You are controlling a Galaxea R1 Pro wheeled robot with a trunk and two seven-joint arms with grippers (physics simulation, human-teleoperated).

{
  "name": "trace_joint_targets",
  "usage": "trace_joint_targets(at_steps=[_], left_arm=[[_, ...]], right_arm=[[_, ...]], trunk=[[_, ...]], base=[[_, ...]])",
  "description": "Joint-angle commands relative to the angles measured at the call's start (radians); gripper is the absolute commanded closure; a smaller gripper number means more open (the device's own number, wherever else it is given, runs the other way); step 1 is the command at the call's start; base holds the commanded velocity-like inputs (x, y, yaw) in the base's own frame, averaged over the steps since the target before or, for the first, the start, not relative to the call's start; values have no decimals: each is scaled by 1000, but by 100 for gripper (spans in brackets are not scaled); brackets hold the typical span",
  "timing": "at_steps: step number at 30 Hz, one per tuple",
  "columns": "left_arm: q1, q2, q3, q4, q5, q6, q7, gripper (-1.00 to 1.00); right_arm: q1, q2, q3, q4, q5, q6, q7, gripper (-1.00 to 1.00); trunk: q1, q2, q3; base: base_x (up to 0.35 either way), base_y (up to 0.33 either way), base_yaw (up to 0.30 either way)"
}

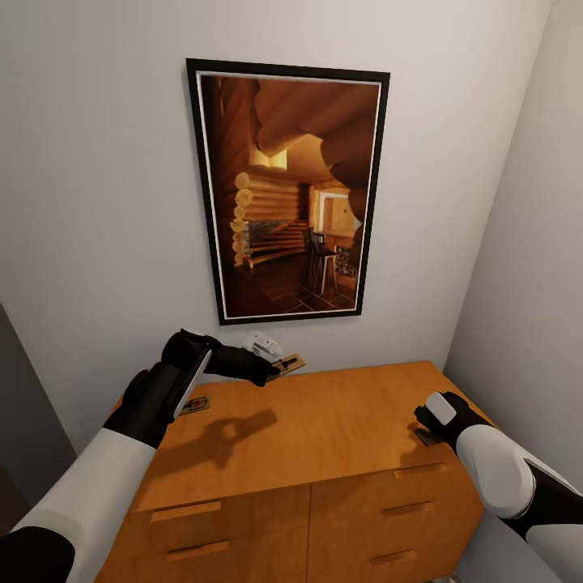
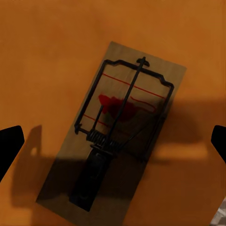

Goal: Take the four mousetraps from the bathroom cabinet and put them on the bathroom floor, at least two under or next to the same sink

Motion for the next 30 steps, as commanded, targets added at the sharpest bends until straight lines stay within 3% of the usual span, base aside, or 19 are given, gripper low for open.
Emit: trace_joint_targets(at_steps=[1, 6, 10, 30], left_arm=[[-1, 0, -1, -1, -11, 1, -10, 100], [-1, 0, -1, -1, -11, 1, -10, 100], [-1, 0, -1, -1, -11, 1, -10, 100], [-1, -1, -1, -1, -11, 1, -10, 100]], right_arm=[[-1, 0, 6, -2, -10, 5, -5, -100], [-1, 0, 6, -2, -11, 5, -5, -100], [-1, 0, 6, -2, -11, 5, -4, -100], [-1, 0, 6, -2, -11, 5, -4, -100]], trunk=[[0, -2, -2], [0, -2, -2], [16, -30, -14], [16, -30, -14]], base=[[0, 0, 0], [0, 0, 0], [0, 0, 0], [0, 0, 0]])
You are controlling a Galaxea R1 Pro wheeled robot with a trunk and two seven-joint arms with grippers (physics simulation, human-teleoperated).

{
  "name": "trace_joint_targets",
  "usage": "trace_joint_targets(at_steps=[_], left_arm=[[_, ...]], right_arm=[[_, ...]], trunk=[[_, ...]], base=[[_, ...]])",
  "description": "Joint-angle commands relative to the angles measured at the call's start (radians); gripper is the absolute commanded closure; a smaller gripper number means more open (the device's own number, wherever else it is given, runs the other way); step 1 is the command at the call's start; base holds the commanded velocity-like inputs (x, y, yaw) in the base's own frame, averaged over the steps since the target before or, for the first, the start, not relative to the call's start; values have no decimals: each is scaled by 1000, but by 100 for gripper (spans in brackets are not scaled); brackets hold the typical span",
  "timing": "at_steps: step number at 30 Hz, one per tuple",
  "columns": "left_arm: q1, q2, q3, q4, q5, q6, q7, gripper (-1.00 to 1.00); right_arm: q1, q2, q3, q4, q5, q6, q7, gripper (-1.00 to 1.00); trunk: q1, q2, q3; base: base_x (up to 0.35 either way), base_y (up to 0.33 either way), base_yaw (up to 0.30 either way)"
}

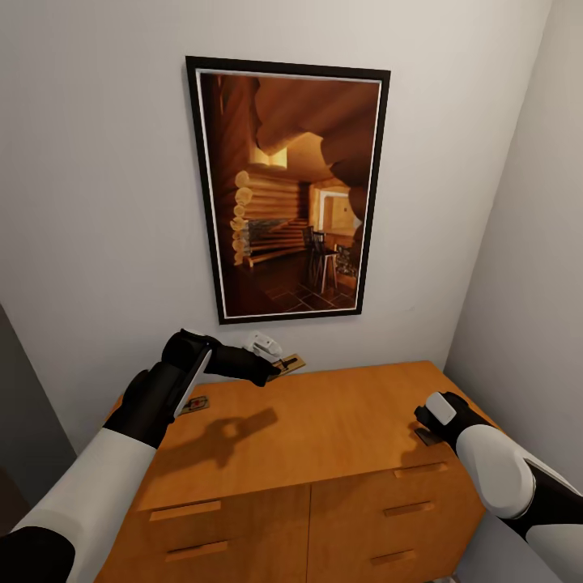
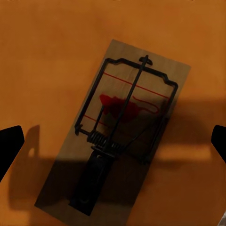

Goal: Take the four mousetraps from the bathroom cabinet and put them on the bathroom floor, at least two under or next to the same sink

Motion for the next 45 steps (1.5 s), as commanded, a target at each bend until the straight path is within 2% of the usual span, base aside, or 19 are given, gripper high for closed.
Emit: trace_joint_targets(at_steps=[1, 6, 11, 36, 39, 45], left_arm=[[-1, 0, -1, -1, -11, 1, -10, 100], [-1, 0, -1, -1, -11, 1, -10, 100], [-1, 0, -1, -1, -11, 1, -10, 100], [-1, 0, -2, -1, -11, 1, -10, 100], [-1, -1, -2, -1, -11, 1, -10, 100], [-1, 0, -2, -1, -11, 1, -10, 100]], right_arm=[[-1, 0, 6, -2, -10, 5, -5, -100], [0, 0, 6, -2, -10, 5, -5, -100], [-1, 0, 6, -2, -9, 5, -5, -100], [0, 0, 6, -2, -9, 5, -6, -100], [-1, 0, 6, -2, -9, 5, -6, -100], [-1, 0, 6, -2, -9, 5, -6, -100]], trunk=[[0, -1, -2], [0, -1, -2], [19, -36, -17], [19, -36, -17], [31, -57, -27], [31, -57, -27]], base=[[0, 0, 0], [0, 0, 0], [0, 0, 0], [0, 0, 0], [0, 0, 0], [0, 0, 0]])
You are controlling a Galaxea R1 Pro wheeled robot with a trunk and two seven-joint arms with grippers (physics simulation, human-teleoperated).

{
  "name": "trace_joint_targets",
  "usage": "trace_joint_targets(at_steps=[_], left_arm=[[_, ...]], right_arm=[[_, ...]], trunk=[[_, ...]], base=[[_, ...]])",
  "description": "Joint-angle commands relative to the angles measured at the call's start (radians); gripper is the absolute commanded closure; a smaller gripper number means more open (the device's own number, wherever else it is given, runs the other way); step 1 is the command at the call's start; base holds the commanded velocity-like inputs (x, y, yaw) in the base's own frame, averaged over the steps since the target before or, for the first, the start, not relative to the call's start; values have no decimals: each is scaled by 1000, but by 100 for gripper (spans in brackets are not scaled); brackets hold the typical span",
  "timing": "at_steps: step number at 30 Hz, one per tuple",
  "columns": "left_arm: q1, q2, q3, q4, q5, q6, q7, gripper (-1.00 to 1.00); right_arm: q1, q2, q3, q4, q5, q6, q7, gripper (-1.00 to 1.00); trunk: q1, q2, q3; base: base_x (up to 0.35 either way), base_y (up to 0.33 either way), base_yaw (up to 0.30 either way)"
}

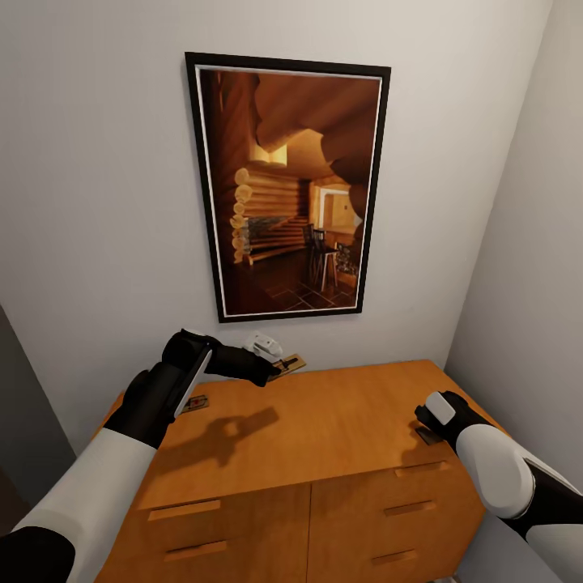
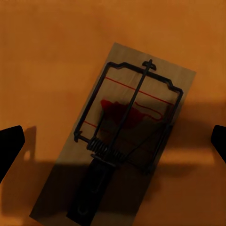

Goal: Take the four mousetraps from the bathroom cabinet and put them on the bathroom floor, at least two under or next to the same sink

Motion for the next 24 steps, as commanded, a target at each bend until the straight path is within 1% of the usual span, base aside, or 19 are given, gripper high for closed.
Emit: trace_joint_targets(at_steps=[1, 12, 13, 24], left_arm=[[-1, 1, -1, -1, -11, 2, -10, 100], [-1, 0, -1, -1, -12, 2, -10, 100], [-1, 1, -1, -1, -12, 2, -10, 100], [-1, 1, -1, -1, -12, 2, -10, 100]], right_arm=[[1, 0, -6, 0, -21, 4, -7, -100], [2, 0, -6, 0, -19, 4, -7, -100], [2, 0, -6, 0, -19, 4, -7, 100], [2, 0, -6, 0, -19, 4, -7, 100]], trunk=[[0, -1, -2], [0, -1, -2], [0, -1, -2], [0, -1, -2]], base=[[0, 0, 0], [0, 0, 0], [0, 0, 0], [0, 0, 0]])
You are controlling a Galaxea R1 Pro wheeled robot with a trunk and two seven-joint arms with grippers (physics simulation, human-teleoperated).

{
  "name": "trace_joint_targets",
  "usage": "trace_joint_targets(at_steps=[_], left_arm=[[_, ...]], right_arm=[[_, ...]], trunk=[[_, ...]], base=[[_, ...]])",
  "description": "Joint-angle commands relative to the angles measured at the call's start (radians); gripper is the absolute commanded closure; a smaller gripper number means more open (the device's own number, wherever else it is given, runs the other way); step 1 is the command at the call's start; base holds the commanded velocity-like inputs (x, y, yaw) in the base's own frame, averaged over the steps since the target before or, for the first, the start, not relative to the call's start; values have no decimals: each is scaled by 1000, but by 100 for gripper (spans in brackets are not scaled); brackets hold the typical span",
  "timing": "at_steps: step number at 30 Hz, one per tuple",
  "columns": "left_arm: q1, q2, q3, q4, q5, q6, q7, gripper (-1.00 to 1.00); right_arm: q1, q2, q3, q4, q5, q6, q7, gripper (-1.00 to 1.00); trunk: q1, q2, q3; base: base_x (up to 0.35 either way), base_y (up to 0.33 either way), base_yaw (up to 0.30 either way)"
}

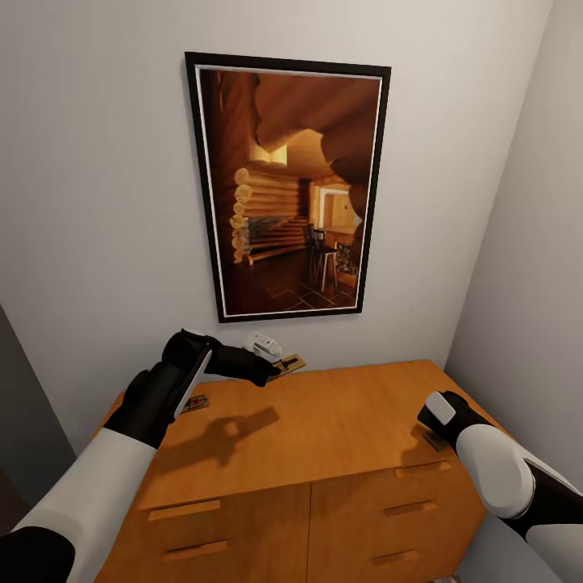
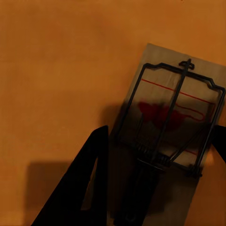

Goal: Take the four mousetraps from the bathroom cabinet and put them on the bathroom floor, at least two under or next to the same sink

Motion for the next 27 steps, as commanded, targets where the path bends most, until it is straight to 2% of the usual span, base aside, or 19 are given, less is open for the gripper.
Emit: trace_joint_targets(at_steps=[1, 27], left_arm=[[-1, 1, -1, -1, -11, 2, -10, 100], [-1, 0, -1, -1, -10, 2, -10, 100]], right_arm=[[1, 0, -1, 2, -20, 4, -8, 100], [1, 0, -1, 2, -21, 4, -8, 100]], trunk=[[0, -1, -2], [0, -1, -2]], base=[[0, 0, 0], [0, 0, 0]])
